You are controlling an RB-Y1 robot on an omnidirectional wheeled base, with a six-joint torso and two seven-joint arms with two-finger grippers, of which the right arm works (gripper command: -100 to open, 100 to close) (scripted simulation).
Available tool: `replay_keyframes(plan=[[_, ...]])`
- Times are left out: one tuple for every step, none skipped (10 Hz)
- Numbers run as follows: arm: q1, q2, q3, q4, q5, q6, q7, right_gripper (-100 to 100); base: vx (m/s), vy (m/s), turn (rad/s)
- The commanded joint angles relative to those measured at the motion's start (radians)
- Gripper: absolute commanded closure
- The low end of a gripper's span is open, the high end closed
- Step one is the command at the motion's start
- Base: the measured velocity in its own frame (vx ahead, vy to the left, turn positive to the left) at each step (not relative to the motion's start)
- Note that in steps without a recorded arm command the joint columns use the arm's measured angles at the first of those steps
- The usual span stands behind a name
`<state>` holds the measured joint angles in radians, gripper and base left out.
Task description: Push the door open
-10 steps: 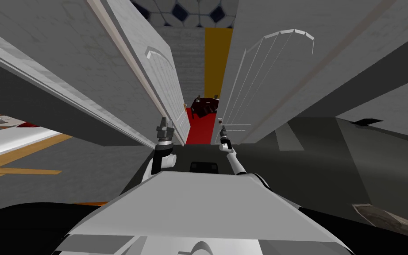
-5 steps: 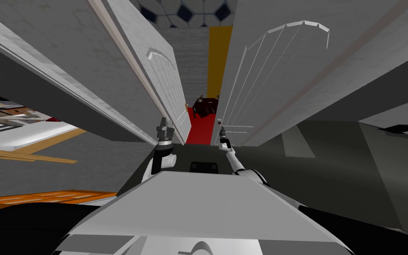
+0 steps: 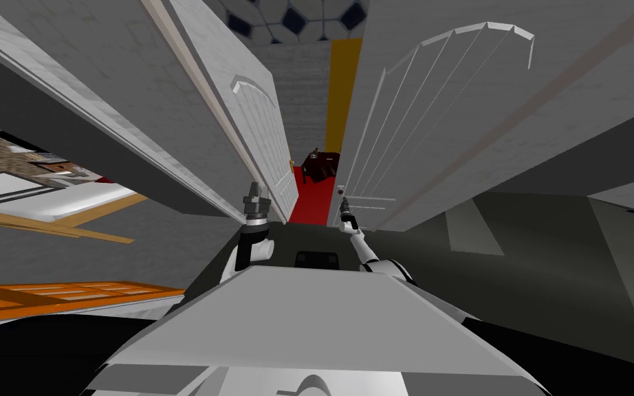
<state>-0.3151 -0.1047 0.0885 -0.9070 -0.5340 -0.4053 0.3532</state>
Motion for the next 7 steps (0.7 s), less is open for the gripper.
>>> replay_keyframes(plan=[[0.0,0.0,0.0,0.0,0.0,0.0,0.0,-100,0.007,-0.036,0.019],[-0.002,-0.001,-0.003,0.004,-0.001,-0.001,0.0,-100,0.11,-0.028,0.021],[-0.002,-0.001,-0.004,0.005,-0.001,-0.002,0.0,-100,0.186,-0.021,0.023],[-0.003,-0.002,-0.005,0.008,-0.001,-0.003,-0.001,-100,0.183,-0.002,0.023],[-0.003,-0.003,-0.008,0.01,-0.001,-0.005,-0.002,-100,0.174,-0.012,0.027],[-0.004,-0.003,-0.01,0.013,-0.001,-0.006,-0.003,-100,0.201,-0.013,0.034],[-0.005,-0.004,-0.012,0.015,-0.001,-0.007,-0.004,-100,0.224,0.013,0.032]])
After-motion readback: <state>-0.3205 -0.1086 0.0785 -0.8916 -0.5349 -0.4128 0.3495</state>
